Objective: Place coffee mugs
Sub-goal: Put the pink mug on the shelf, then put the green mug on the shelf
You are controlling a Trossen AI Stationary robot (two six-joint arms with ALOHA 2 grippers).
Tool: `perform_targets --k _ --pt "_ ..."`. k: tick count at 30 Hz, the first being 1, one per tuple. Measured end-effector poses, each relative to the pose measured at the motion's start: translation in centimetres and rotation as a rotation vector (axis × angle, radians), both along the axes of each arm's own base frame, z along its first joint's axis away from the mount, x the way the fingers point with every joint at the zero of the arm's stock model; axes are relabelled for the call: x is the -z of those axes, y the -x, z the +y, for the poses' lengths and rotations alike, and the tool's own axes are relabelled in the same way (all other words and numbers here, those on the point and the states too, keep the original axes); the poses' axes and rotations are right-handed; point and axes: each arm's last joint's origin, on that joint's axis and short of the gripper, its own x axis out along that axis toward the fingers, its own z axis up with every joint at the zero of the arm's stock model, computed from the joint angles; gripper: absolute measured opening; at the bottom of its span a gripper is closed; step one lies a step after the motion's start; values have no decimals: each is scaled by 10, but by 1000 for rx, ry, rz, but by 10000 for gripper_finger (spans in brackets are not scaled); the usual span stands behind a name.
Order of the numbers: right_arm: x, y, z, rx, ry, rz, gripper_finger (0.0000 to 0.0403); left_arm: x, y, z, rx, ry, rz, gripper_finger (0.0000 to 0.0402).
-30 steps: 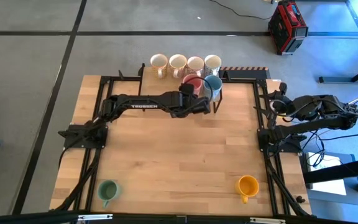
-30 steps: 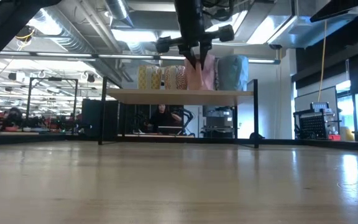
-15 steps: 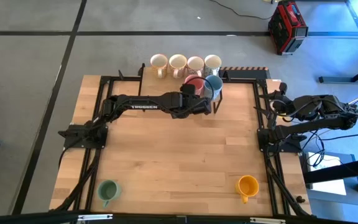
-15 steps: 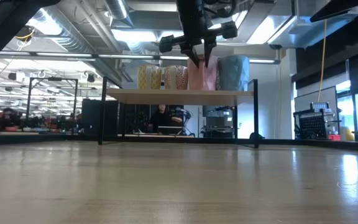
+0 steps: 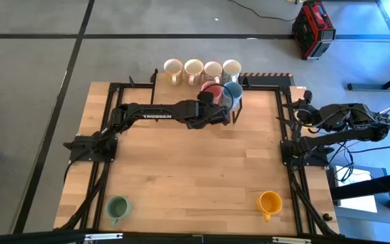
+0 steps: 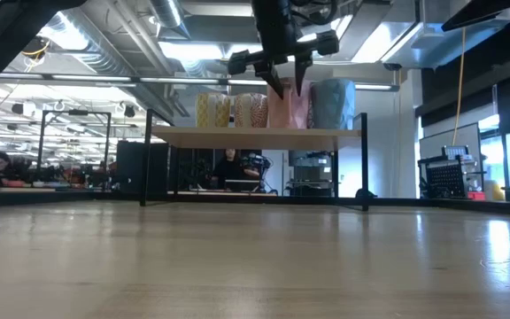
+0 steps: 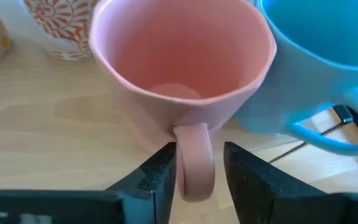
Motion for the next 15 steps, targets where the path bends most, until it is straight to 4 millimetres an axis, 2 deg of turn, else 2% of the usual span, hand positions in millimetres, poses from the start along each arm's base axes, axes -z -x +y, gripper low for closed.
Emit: perform_targets --k 11,15 --pt "0 0 0 0 0 0 223 -17 5 -1 56 -24 1 132" --pt "0 0 0 0 0 0 223 -21 7 -8 105 -37 27 132"
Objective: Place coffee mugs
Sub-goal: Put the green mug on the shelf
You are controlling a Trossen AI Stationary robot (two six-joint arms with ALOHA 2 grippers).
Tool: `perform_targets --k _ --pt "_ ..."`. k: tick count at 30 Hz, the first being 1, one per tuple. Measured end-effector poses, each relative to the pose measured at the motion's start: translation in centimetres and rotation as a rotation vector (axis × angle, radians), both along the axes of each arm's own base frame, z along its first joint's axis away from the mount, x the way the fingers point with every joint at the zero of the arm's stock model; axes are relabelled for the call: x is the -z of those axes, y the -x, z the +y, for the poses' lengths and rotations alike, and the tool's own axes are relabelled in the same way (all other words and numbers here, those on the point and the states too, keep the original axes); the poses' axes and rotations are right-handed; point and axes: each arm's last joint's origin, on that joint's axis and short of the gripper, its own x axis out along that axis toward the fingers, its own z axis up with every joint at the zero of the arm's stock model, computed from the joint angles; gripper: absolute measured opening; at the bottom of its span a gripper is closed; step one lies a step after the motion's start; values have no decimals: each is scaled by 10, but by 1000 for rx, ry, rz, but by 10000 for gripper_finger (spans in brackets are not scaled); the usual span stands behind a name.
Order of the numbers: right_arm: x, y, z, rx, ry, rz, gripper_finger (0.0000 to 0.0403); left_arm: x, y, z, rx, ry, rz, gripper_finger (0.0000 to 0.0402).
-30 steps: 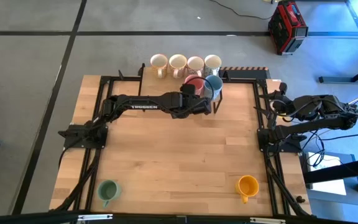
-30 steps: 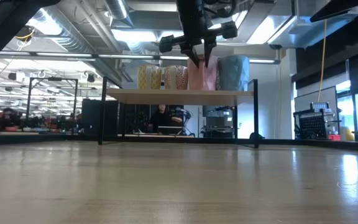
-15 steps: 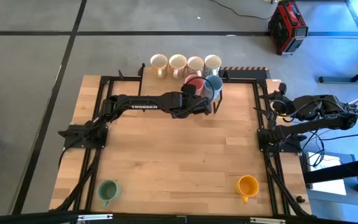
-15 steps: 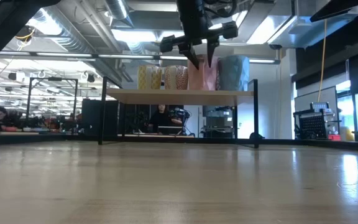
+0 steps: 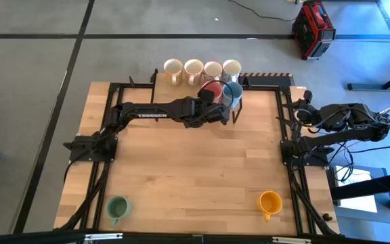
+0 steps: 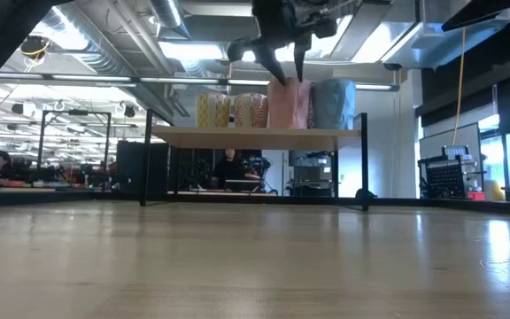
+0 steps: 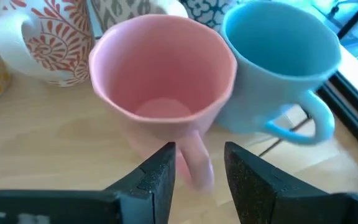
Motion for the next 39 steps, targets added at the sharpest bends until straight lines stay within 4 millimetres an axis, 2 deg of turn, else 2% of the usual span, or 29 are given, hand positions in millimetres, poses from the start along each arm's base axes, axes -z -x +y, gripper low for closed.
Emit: perform_targets --k 6,14,21,26,34,37,39 --pt "0 0 0 0 0 0 223 -9 4 -7 23 -26 -1 132" --pt "0 0 0 0 0 0 223 -7 3 -7 44 -30 27 132" --pt "0 0 0 0 0 -1 223 -35 18 -17 108 -57 3 132" --pt "0 -1 1 -14 -8 0 223 -52 33 -32 300 -23 79 132" --pt "0 -1 1 -13 -8 -2 223 -56 48 -66 696 49 268 132" --pt "-2 -1 1 -10 -29 -26 223 -54 59 -84 774 83 348 132" --pt "-4 -5 2 -21 -101 -69 223 -56 71 -95 811 84 417 132"
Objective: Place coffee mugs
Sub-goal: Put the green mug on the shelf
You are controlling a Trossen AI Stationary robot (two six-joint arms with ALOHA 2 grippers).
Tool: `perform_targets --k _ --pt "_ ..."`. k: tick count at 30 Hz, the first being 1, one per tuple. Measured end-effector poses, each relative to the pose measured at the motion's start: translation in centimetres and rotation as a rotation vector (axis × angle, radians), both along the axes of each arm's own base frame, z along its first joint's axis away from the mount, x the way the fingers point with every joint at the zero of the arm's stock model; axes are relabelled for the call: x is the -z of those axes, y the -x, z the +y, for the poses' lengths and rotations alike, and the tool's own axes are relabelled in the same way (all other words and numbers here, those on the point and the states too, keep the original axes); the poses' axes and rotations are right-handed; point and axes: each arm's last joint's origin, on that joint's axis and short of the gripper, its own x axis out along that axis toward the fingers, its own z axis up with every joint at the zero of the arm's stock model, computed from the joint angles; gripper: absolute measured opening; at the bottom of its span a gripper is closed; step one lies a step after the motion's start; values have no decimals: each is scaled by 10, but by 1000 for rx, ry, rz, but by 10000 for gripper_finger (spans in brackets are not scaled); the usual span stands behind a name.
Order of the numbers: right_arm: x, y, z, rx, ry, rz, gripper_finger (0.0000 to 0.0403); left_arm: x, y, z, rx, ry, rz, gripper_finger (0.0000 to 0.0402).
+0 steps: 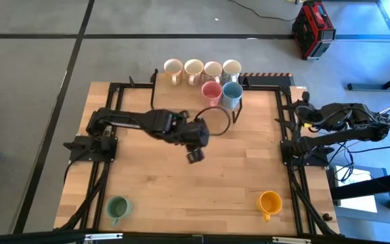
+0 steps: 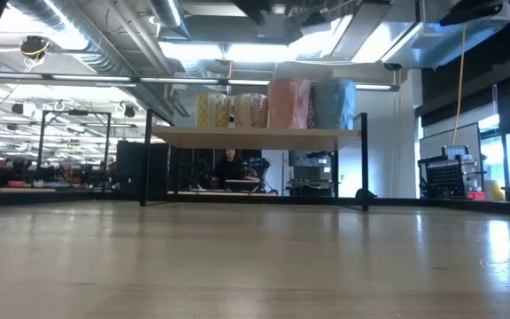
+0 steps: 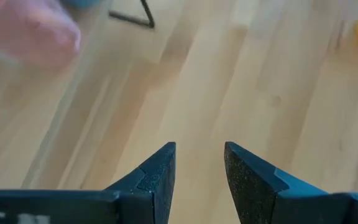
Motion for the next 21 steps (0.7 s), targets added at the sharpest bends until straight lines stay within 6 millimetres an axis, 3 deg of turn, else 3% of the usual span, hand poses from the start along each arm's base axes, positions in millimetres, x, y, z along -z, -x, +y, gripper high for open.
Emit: perform_targets --k 7,14,21 --pt "-6 -25 7 -36 -201 -79 223 -28 43 -34 120 -11 12 132" --pt "-1 -68 15 -42 -269 -21 223 -54 81 -53 194 -35 -58 132" --pt "10 -114 25 -89 -306 29 223 -46 122 -73 174 -83 -64 132"
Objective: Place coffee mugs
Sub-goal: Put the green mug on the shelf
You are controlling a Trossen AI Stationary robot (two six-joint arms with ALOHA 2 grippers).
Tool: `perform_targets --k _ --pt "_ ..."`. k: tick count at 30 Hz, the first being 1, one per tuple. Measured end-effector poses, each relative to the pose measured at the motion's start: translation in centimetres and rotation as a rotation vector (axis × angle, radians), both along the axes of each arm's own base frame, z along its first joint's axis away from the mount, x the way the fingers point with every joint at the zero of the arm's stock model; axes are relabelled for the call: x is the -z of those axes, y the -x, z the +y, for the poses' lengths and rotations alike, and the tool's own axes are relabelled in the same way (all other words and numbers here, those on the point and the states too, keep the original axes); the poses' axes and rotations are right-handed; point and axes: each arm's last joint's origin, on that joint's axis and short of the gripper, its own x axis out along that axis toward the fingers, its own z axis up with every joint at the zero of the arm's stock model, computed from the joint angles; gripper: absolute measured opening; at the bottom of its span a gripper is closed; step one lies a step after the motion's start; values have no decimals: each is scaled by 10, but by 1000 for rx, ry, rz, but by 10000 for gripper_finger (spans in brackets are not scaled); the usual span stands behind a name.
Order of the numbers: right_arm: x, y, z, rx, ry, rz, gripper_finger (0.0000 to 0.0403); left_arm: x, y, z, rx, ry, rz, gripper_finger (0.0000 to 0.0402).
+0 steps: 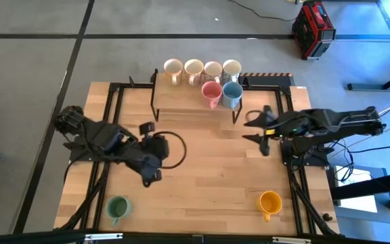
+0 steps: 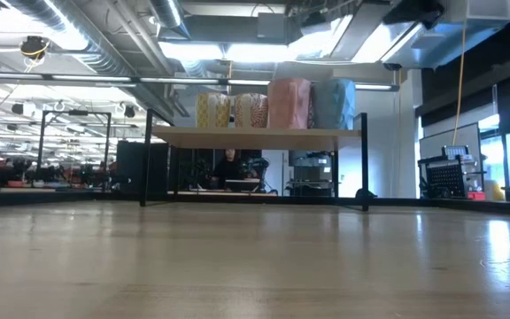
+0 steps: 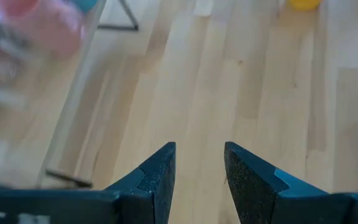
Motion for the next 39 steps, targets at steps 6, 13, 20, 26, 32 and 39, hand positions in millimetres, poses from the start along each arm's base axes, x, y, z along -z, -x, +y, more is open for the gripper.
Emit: perform_targets --k 6,13,20,26,32,39 --pt "11 -25 6 -72 -18 43 223 28 35 -2 -118 121 20 132" --pt "21 -38 8 -80 -16 101 223 71 62 -15 -162 319 144 132" --pt "24 -42 9 -80 -14 116 223 112 75 -40 -91 492 393 132" --pt "25 -43 9 -78 -13 115 223 142 93 -57 13 509 537 132" --pt "25 -43 9 -55 -31 112 223 166 112 -67 102 449 592 132" --pt "25 -43 9 -42 -50 112 223 192 119 -69 124 419 583 132"
